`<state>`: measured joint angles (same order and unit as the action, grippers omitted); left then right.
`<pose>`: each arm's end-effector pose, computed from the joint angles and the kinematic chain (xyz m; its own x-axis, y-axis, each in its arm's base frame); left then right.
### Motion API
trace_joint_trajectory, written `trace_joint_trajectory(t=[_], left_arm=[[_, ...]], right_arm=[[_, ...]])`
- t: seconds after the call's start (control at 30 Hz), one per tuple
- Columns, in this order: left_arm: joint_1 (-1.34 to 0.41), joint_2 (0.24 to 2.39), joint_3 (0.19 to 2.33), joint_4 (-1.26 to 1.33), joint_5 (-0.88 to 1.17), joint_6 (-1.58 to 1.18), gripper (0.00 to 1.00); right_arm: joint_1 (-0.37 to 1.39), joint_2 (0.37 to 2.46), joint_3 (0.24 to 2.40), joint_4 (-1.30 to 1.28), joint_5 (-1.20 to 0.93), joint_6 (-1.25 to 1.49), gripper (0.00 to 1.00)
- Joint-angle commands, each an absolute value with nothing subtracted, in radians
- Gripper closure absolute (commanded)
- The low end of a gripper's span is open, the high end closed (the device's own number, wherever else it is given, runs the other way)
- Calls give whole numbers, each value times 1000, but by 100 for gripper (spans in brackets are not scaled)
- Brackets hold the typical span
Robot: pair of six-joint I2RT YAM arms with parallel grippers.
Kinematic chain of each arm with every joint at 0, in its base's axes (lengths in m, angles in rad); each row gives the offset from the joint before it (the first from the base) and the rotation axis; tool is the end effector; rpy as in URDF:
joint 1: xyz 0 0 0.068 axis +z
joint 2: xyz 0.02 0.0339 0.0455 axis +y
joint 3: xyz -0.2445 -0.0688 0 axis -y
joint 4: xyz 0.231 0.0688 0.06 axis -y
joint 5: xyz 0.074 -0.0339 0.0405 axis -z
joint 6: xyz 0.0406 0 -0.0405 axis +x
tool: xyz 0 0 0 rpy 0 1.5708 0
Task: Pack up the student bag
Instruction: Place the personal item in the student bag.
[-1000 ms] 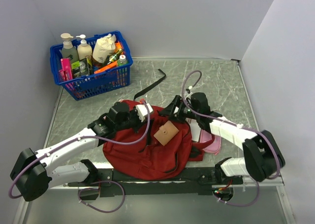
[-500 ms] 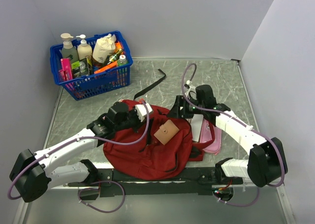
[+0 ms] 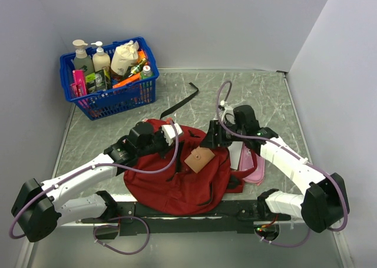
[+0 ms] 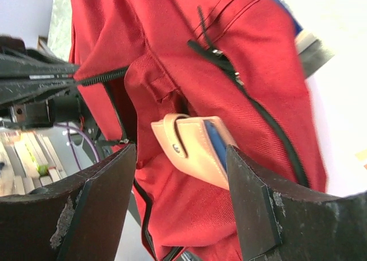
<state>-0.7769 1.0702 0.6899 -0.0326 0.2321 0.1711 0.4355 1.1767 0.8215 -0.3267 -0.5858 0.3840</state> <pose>0.1670 -0.1773 0.2524 -0.1402 0.3702 -0.9183 0.8691 0.4904 0.0650 0.2147 0.1247 0.2472 -0.8073 -0.0313 -0.5893 -0.4727 0.6322 0.6139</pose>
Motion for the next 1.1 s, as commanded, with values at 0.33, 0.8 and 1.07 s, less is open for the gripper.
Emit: trace_joint_trajectory(t=[0.33, 0.8, 1.07], left_arm=[[-778, 1049, 706, 57, 278, 179, 99], [-778, 1052, 712, 75, 285, 176, 99], [-779, 1049, 709, 81, 291, 173, 99]], right_arm=[[548, 1163, 792, -400, -233, 304, 23], [607, 1256, 669, -92, -495, 399, 28], [606, 1121, 647, -81, -594, 410, 45]])
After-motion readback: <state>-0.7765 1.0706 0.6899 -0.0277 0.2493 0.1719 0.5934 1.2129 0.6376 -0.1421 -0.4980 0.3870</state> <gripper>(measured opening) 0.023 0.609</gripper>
